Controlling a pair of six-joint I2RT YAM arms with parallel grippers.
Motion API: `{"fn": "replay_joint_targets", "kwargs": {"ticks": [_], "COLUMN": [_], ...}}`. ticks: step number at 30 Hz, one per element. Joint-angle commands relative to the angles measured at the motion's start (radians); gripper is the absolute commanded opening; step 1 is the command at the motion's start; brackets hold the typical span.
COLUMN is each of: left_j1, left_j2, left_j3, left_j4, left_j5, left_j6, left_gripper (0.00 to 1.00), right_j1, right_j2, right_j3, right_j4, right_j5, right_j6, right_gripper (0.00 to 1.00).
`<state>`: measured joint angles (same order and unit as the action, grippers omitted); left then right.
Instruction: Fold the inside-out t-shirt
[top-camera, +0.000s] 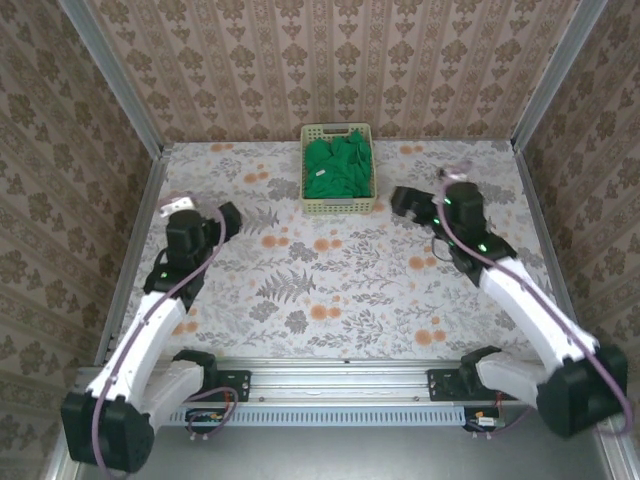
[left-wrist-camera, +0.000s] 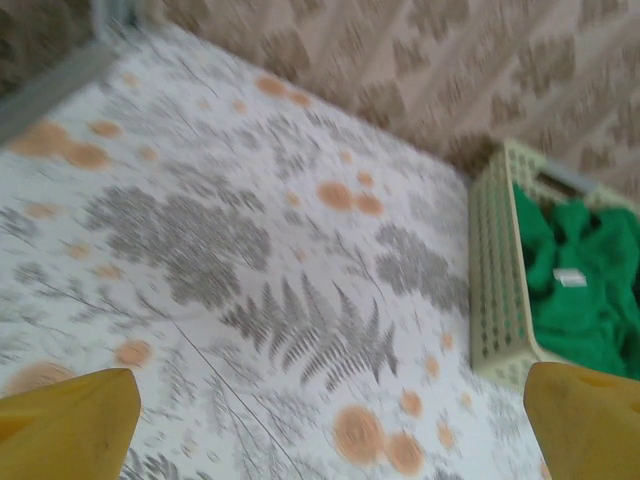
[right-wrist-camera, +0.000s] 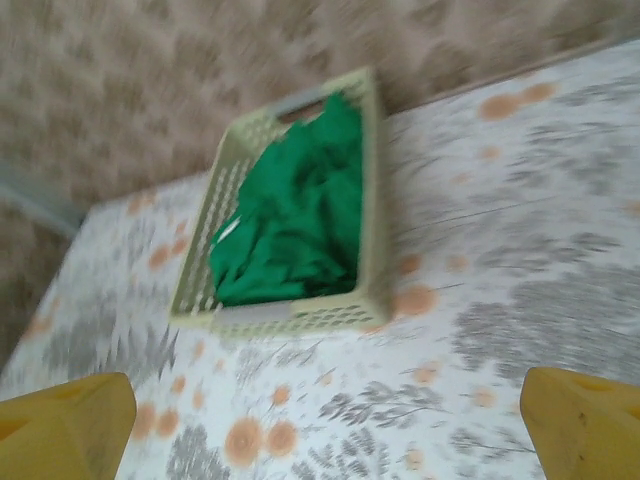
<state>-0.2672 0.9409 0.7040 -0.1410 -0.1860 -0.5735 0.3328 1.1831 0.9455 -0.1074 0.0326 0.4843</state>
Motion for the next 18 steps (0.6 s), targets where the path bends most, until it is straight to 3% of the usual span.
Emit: {"fn": "replay_joint_targets", "kwargs": {"ticks": [1, 7, 13, 18], "left_j1": [-0.082, -0.175, -0.181, -0.181], "left_j2": [0.101, 0.211, 0.231, 0.241], "left_j3": [0.095, 0.129, 0.089, 0.048], "left_j4": [-0.11, -0.123, -0.085, -0.048], "left_j5": [-0.007, -0.003, 0.03, 0.047], "left_j6": [0.041, 0.071, 0.077, 0.079], "left_gripper": [1.0, 1.0, 1.0, 1.0], "right_j1": [0.094, 0.162, 0.186, 0.186], "right_j2": [0.185, 0.57, 0.881, 1.046], "right_j3": [0.171, 0.494, 0.821, 0.996], "right_j4": [-0.106, -0.176, -0.308, -0.369], "right_j5": [0.078, 0.13, 0.223, 0.272], "right_j6": [-0.127, -0.157, -0.184, -0.197], "right_gripper": [1.0, 1.0, 1.0, 1.0]}}
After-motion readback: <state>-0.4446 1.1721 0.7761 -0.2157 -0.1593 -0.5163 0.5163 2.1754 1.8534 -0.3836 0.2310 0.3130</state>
